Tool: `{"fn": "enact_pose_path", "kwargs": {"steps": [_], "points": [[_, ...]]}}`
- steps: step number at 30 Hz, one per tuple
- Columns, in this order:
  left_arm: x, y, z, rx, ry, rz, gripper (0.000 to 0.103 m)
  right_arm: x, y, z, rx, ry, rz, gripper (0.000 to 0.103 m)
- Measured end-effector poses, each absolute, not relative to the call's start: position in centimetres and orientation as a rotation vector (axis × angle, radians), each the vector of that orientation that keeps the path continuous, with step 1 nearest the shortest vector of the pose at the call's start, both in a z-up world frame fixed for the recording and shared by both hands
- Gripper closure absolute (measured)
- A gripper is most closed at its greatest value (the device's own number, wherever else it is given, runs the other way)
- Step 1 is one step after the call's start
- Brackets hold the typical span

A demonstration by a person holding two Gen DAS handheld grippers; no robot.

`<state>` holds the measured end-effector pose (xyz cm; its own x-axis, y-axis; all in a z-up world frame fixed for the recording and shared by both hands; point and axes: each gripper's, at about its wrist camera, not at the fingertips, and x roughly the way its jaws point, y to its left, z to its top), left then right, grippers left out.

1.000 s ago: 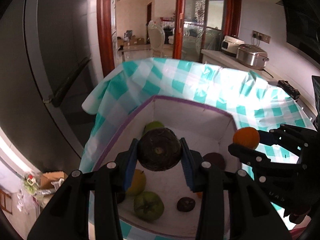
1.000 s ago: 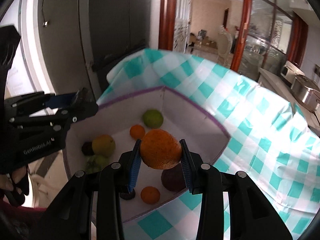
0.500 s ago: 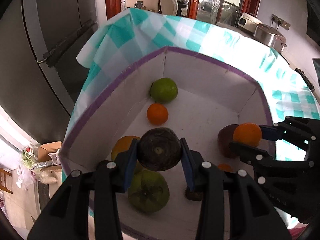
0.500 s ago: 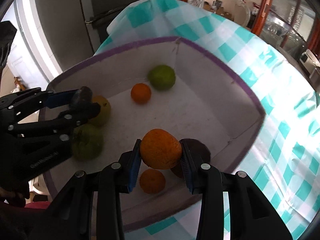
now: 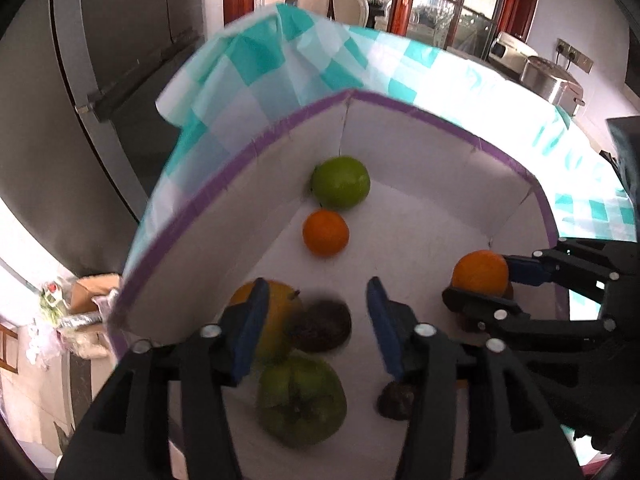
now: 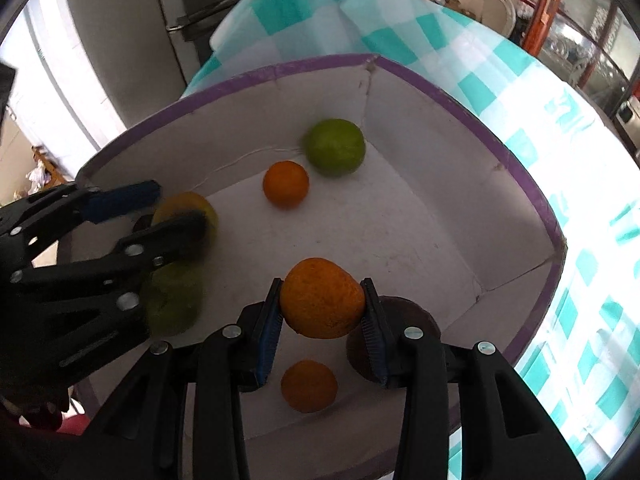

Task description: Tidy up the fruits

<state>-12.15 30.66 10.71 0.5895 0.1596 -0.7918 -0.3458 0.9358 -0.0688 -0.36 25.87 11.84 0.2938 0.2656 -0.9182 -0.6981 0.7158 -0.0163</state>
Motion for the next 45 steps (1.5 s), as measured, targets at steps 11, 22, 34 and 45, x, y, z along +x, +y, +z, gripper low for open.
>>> {"fn": "enact_pose_path", "kwargs": {"steps": [11,22,34,45], "points": [[-13.5,32.1,17.6,-0.151,0.656,0.35,0.002,2.6,22.0,16.9,-0.209,0.972,0.532,0.022],[-13.3,33.6,19.4,-0.236,0.777,0.48,0.002,1.0,24.0,17.2,-0.252,1.039,0.512,0.016],[-13.7,31.1,12.8,-0.178,1.012,0.358,0.002,-0.2,23.9,13.0,-0.307,1.184,0.46,0.016],[-13.8,32.1,12.3,-0.198,1.033,0.344,0.002,-0.3,24.8,12.9,-0.327,1.187,0.464,0.016]]}}
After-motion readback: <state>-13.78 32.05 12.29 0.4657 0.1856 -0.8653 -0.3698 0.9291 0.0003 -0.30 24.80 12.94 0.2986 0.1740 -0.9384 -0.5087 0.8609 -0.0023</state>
